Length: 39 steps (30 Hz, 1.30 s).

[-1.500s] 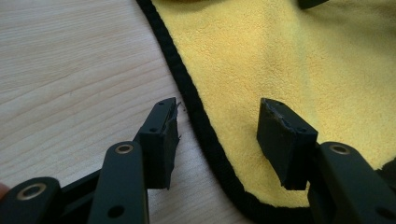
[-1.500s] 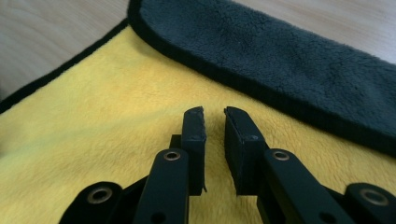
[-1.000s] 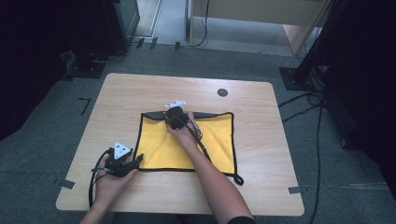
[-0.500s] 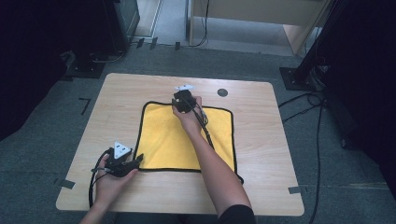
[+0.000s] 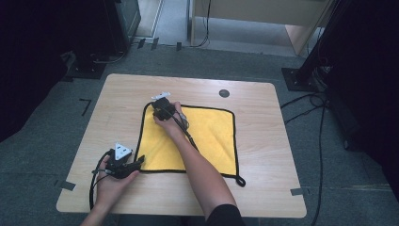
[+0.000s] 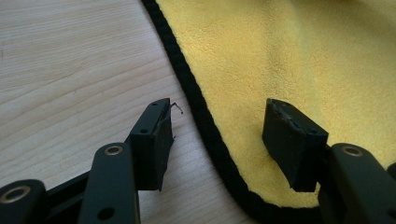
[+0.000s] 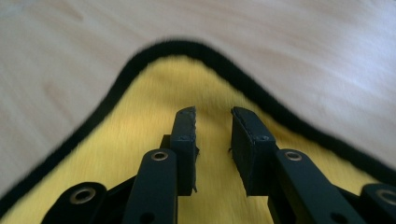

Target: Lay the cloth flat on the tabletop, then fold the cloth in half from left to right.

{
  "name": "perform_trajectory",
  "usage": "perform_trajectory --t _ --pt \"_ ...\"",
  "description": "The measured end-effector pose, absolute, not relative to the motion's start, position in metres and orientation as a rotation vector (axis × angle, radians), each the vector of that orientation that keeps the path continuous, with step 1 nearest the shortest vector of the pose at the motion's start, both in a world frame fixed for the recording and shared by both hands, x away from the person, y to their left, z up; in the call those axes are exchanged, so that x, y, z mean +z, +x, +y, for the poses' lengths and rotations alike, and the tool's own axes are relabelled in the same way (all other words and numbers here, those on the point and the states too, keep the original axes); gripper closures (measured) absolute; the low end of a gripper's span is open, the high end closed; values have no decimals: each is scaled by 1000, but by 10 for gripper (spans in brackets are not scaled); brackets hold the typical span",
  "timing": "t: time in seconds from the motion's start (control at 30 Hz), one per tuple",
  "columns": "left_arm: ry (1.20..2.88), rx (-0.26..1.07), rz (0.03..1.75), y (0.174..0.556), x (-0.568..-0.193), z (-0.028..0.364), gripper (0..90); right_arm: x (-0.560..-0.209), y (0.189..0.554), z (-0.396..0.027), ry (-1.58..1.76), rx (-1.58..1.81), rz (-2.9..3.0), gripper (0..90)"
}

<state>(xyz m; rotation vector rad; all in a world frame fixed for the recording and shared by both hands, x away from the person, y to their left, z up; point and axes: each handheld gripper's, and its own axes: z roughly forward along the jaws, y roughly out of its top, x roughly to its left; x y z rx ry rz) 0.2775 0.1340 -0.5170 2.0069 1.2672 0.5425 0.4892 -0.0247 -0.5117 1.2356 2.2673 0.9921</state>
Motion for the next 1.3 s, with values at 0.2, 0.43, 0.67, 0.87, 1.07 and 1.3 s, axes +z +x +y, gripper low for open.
perform_trajectory --t 0.2,0.43,0.67,0.87,1.07,1.3 --pt "2011 541 1266 277 -517 134 419 -514 517 -7 1281 1028 2241 676" --pt "2016 544 1270 278 -517 135 388 -501 498 -9 1252 1095 2234 553" --pt "2014 548 1278 277 -517 135 363 -483 451 -38 1172 1115 2252 468" --pt "2018 550 1279 278 -517 135 345 -480 408 -85 1221 1114 2249 418" --pt "2012 554 1289 278 -517 134 328 -476 401 -104 1212 1112 2245 404" --pt "2020 577 1297 275 -516 134 303 -470 410 -94 1205 1128 2244 402"
